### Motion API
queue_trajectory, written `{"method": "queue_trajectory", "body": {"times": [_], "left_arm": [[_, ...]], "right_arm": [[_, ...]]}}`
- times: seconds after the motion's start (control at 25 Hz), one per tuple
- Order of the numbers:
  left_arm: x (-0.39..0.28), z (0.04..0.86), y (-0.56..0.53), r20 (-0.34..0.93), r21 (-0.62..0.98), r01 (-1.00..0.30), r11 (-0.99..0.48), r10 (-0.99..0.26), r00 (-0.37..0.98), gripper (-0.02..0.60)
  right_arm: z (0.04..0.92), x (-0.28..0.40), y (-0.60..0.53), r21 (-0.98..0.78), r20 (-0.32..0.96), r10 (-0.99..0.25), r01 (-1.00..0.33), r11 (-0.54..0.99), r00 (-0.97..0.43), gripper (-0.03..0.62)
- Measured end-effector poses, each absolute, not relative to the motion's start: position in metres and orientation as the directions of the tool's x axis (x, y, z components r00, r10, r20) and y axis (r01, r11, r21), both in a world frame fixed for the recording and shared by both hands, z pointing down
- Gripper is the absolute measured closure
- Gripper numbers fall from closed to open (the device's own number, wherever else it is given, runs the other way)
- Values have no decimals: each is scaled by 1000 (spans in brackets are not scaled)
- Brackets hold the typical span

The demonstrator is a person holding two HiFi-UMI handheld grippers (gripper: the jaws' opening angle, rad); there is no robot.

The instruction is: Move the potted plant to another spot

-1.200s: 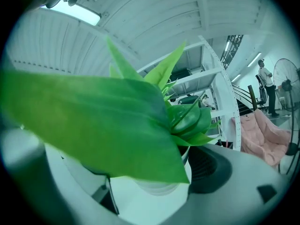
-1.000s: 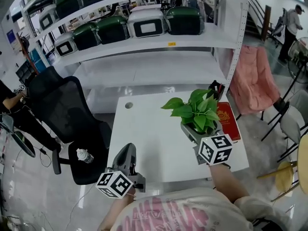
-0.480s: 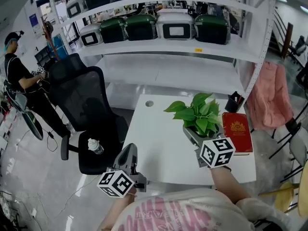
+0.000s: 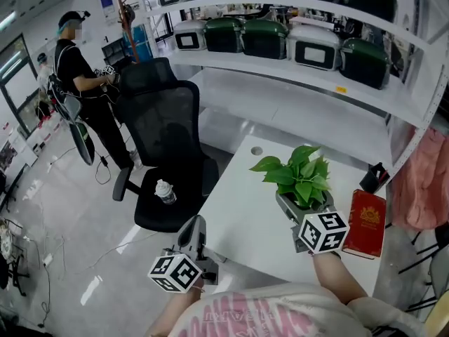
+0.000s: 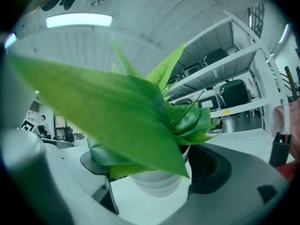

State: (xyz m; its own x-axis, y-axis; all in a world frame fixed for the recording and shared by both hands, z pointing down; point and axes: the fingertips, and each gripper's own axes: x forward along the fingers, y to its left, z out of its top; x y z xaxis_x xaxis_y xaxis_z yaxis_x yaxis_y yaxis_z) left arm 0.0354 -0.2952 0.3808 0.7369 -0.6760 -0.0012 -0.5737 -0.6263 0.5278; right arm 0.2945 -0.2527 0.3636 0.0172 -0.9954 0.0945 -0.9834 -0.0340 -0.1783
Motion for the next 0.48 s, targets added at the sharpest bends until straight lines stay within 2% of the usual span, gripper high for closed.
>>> {"method": "queue_trajectory", "body": {"times": [0.48], "left_arm": [[-24, 397, -240, 21, 547, -694, -469, -820, 571, 557]], "right_arm": [[377, 234, -259, -175, 113, -972, -967, 186, -207, 97]]}}
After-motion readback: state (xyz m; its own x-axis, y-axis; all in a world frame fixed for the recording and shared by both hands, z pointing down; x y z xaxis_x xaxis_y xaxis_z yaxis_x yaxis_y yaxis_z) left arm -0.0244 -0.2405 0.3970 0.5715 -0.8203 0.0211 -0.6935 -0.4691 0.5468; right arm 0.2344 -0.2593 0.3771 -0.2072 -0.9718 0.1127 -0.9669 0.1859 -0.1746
